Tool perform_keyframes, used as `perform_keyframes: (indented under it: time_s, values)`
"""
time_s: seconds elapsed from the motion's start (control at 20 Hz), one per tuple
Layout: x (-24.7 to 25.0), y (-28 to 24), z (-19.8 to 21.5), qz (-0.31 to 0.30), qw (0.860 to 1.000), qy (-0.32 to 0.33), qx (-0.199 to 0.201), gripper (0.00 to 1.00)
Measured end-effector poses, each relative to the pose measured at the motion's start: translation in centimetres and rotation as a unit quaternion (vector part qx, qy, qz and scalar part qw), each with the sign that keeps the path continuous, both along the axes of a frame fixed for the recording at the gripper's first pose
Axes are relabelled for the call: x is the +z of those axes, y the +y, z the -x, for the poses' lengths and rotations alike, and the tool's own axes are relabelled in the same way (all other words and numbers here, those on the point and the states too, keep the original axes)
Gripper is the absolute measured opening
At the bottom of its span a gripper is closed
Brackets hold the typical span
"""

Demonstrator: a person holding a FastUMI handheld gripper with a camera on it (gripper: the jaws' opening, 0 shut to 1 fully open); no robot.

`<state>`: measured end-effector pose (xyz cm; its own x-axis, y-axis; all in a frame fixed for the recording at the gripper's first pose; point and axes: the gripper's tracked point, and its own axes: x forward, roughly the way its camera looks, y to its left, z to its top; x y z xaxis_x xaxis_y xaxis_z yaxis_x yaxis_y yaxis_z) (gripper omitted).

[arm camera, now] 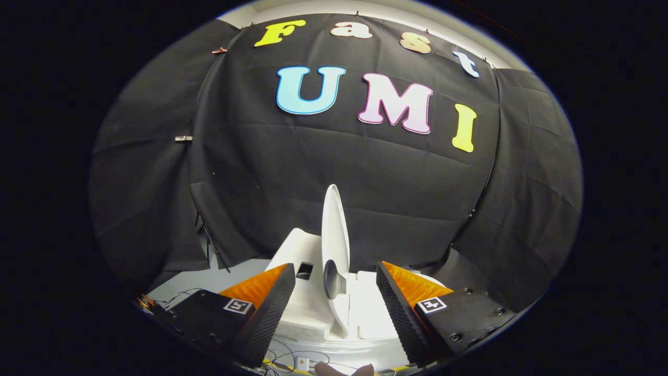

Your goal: Open the toilet lid.

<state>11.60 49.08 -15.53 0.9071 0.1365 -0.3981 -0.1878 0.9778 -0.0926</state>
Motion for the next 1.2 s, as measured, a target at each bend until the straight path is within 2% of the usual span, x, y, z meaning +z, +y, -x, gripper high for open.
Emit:
perform_keyframes:
  time_s: [0.5, 1.2]
  values:
    - [7.4, -5.9, 1.3, -0.035, 0.998, -0.053, 0.006, 0.98]
    - [15.4, -20.0, 4.1, -0.084, 0.991, -0.107, -0.013, 0.98]
